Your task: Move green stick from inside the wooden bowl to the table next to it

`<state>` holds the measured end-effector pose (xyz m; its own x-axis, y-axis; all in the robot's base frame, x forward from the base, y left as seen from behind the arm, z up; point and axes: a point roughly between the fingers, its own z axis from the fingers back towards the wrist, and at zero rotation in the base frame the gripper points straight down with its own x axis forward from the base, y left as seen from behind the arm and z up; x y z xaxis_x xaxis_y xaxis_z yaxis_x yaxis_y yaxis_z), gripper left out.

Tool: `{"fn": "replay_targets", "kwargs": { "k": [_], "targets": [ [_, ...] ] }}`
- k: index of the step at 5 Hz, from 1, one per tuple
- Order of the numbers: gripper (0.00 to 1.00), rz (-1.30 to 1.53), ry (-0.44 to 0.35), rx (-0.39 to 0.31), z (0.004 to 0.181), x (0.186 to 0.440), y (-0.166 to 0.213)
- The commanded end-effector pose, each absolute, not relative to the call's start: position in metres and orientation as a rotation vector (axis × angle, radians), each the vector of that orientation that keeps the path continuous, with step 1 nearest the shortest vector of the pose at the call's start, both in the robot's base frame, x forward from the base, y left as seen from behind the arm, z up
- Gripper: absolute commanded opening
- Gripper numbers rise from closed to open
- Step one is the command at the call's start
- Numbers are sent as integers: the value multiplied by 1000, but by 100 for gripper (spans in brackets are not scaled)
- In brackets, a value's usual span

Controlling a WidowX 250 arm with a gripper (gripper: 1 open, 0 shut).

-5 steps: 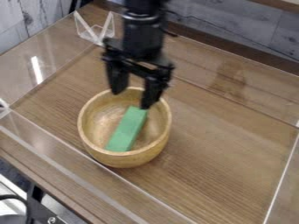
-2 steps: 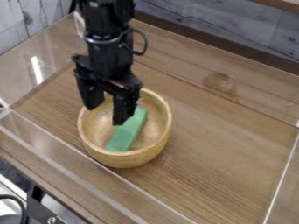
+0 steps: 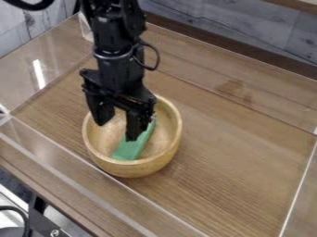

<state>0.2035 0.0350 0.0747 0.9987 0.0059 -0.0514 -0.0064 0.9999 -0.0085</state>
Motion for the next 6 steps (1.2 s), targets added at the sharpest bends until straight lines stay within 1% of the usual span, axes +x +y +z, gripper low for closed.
{"fn": "replay_targets", "kwargs": {
  "k": [1, 6],
  "targets": [
    [100, 12, -1, -12, 85, 211, 32],
    [100, 60, -13, -20, 84, 211, 24]
  ]
}}
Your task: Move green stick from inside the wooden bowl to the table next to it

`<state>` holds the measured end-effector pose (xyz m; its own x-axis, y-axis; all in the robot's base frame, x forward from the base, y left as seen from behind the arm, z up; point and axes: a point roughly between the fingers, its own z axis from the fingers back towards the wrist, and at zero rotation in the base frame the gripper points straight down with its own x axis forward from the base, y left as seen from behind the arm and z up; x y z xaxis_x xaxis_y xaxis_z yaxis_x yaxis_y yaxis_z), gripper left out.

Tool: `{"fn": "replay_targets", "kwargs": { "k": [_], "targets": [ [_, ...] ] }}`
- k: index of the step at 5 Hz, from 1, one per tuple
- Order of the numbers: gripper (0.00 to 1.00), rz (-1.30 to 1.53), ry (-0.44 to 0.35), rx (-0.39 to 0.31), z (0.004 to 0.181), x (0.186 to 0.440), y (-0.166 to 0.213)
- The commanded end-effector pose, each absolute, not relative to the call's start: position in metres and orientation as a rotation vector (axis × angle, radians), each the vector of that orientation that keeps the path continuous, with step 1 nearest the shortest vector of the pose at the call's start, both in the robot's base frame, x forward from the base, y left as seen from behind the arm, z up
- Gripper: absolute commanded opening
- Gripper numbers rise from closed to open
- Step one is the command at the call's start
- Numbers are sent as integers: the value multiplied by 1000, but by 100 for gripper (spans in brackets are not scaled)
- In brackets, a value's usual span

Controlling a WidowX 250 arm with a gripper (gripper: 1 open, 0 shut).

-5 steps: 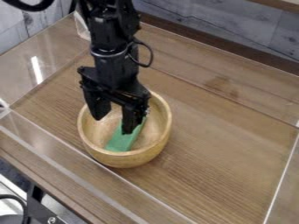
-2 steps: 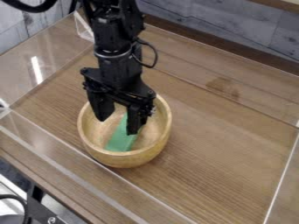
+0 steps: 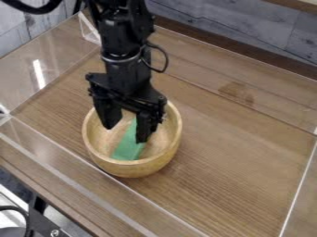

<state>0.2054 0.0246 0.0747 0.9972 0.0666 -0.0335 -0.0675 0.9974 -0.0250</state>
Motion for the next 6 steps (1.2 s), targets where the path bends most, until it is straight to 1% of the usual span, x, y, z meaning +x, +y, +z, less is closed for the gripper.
{"fn": "replay_targets", "kwargs": {
  "k": [1, 6],
  "targets": [
    [100, 68, -17, -20, 84, 211, 24],
    [100, 98, -27, -17, 84, 211, 25]
  ]
}}
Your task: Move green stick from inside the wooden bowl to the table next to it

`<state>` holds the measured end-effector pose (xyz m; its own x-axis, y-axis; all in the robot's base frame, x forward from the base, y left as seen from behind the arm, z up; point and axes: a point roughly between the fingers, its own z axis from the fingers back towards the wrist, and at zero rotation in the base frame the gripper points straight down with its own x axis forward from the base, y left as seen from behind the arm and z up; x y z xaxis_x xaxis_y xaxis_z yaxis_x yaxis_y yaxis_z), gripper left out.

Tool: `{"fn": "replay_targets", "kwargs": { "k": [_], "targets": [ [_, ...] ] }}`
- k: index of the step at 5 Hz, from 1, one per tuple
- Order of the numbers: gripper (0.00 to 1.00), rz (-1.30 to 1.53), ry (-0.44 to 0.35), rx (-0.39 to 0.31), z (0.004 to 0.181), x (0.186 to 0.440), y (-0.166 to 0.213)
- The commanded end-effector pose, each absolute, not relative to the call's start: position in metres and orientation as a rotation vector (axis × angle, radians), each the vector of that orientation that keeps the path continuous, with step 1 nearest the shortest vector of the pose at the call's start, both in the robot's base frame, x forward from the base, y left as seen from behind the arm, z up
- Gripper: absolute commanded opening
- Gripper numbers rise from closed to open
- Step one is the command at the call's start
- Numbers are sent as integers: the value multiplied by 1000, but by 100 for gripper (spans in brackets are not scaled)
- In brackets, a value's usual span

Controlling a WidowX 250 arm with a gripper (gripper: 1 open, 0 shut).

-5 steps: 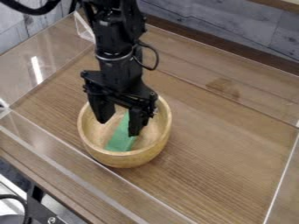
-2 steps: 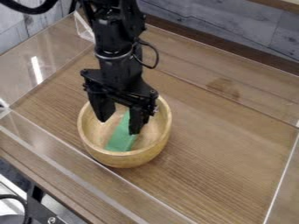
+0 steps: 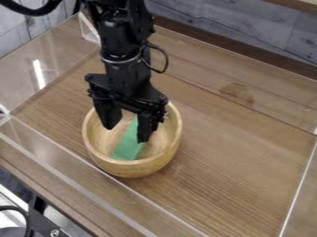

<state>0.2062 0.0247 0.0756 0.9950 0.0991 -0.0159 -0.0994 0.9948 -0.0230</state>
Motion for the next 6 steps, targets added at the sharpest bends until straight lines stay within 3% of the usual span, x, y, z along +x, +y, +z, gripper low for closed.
{"fn": "replay_targets", "kwargs": {
  "k": [1, 6],
  "targets": [
    [100, 100, -26, -12, 76, 211, 25],
    [100, 121, -29, 19, 45, 213, 26]
  ]
}}
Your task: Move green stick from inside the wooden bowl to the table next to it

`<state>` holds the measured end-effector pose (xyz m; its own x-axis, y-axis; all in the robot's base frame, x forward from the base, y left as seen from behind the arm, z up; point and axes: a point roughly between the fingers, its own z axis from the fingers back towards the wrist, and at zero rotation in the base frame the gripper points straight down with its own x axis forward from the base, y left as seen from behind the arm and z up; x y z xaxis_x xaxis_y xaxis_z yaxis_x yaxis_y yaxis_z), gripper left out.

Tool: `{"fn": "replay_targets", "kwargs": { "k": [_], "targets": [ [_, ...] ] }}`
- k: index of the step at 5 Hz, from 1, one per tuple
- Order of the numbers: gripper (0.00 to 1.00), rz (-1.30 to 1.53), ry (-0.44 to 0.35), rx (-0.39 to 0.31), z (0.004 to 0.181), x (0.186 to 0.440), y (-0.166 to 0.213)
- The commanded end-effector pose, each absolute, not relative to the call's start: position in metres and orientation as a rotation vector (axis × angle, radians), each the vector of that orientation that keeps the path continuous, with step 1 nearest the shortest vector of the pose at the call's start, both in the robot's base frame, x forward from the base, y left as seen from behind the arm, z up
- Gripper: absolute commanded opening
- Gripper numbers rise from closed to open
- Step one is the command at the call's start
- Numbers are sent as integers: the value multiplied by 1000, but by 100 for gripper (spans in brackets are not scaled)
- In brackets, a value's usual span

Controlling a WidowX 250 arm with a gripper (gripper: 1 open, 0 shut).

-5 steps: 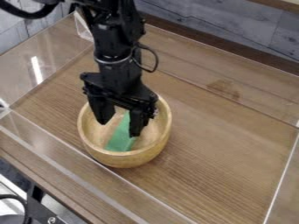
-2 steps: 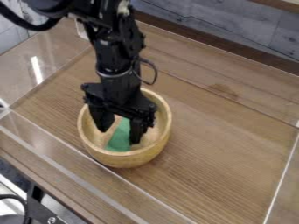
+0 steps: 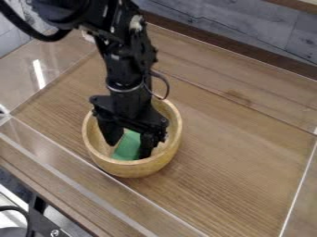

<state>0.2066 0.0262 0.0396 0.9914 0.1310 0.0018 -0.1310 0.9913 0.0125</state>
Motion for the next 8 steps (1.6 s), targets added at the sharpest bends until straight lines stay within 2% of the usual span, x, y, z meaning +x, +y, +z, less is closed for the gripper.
{"fn": "replay_targets", "kwargs": {
  "k": [1, 2, 8],
  "targets": [
    [100, 128, -29, 25, 41, 214, 26],
    [0, 134, -29, 28, 37, 214, 27],
    [0, 172, -23, -24, 67, 221, 28]
  ]
}}
